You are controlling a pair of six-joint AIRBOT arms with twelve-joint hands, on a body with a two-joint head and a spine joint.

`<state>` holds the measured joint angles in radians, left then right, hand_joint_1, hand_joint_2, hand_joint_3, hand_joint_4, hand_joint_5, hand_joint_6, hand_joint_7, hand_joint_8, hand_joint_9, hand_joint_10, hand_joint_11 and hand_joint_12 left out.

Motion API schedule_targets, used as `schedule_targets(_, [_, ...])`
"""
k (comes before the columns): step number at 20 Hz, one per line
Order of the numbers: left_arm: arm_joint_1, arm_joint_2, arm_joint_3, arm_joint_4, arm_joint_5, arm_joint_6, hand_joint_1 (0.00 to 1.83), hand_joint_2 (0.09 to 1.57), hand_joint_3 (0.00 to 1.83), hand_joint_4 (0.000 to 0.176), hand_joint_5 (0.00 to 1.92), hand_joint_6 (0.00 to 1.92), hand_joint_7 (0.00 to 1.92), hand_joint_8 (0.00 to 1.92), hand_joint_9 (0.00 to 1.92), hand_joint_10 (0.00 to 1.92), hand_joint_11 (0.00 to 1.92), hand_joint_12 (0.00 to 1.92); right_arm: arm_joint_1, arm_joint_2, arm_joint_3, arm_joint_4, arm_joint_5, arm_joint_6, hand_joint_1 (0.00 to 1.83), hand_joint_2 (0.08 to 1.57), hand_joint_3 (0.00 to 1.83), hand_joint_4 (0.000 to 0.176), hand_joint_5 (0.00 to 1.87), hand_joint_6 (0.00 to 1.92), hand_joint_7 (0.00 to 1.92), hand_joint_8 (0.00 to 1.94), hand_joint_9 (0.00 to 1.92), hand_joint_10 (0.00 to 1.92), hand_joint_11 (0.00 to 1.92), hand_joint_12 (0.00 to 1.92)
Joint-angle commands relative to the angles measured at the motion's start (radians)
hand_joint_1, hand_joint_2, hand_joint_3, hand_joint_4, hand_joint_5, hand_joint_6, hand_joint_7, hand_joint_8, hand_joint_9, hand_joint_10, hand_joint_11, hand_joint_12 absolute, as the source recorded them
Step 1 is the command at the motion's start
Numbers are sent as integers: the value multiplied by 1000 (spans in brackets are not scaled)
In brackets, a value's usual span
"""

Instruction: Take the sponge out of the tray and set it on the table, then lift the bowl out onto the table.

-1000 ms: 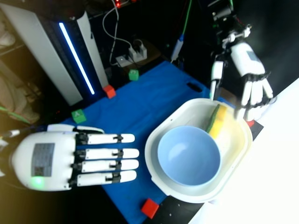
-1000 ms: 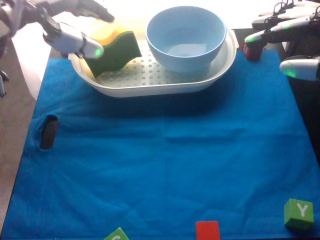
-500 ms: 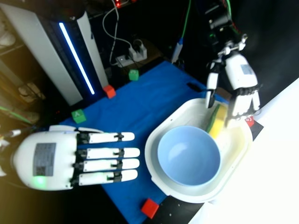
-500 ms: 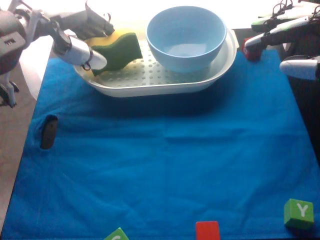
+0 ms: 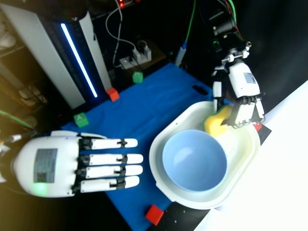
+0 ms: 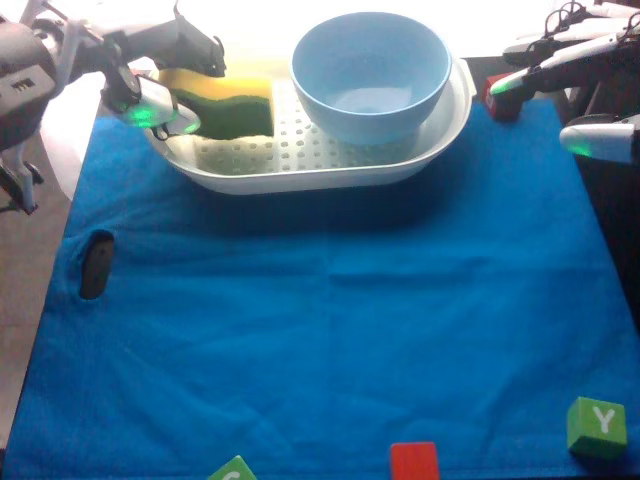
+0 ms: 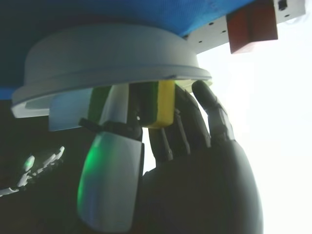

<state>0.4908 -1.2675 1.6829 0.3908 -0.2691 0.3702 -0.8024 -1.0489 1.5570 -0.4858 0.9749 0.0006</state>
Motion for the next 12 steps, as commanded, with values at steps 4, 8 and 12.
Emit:
schedule_targets(4, [-30,55,-46,-13,-179,-6,1239,1161,0,0,875,932,920,1298,610,1009,31,1612,10,-1,2,62,92,14,786,1362,0,63,611,1,331,0,276,0,24,663])
schedule_targets(8, [-28,135,-153,-13,-316,5,1346,1155,0,0,920,931,901,1137,769,1445,426,1637,10,-1,2,63,92,26,771,1361,0,65,613,1,335,1,295,0,65,604])
schedule_targets(12, [30,250,-296,-35,-486,43,1368,1123,0,0,927,1071,954,1004,868,1192,678,1212,10,-1,2,62,92,33,784,1371,2,66,644,8,374,9,316,6,75,588])
